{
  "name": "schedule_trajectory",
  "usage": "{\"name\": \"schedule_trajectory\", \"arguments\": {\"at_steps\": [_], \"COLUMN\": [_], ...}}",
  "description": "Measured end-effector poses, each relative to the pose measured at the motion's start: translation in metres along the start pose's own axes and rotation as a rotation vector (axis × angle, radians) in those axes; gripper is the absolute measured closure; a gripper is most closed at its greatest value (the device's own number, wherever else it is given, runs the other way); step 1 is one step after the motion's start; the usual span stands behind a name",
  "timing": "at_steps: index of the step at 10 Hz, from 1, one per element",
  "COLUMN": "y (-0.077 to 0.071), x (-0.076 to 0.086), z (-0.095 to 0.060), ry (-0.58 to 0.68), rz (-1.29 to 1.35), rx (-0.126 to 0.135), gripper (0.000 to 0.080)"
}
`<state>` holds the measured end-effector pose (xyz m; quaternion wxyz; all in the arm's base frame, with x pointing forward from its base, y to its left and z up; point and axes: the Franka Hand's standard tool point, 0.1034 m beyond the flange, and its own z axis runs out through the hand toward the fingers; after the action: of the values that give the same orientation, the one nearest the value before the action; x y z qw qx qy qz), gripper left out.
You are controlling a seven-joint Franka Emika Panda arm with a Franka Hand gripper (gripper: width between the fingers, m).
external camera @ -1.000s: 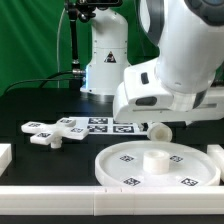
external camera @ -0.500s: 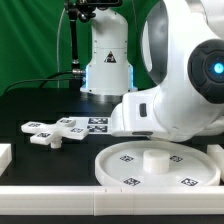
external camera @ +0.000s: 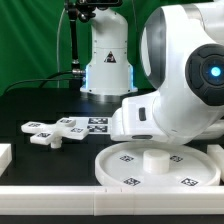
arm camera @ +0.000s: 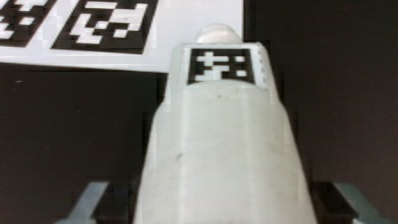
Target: Assemble round table
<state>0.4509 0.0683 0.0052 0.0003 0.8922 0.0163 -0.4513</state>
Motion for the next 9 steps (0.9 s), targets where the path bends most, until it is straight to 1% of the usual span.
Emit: {"name": "schedule_trajectory", "arguments": {"at_steps": [2, 3, 4, 6, 7, 8, 9], "y": [0.000, 0.001, 0.003, 0.004, 0.004, 0.003, 0.003], "x": [-0.001, -0.005, -0.012, -0.028, -0.032, -0.030, -0.025], "z": [-0.002, -0.006, -0.014, -0.050, -0.071, -0.077, -0.074], "ry": [0.003, -0.005, -0.015, 0.011, 0.046, 0.066, 0.090], "rz": [-0.012, -0.047, -0.072, -0.158, -0.195, -0.202, -0.202], "rx": [0.001, 0.010, 0.011, 0.009, 0.006, 0.005, 0.004], "gripper": [0.0392, 0.0392, 0.0392, 0.0392, 0.0390, 0.0390, 0.0390]}}
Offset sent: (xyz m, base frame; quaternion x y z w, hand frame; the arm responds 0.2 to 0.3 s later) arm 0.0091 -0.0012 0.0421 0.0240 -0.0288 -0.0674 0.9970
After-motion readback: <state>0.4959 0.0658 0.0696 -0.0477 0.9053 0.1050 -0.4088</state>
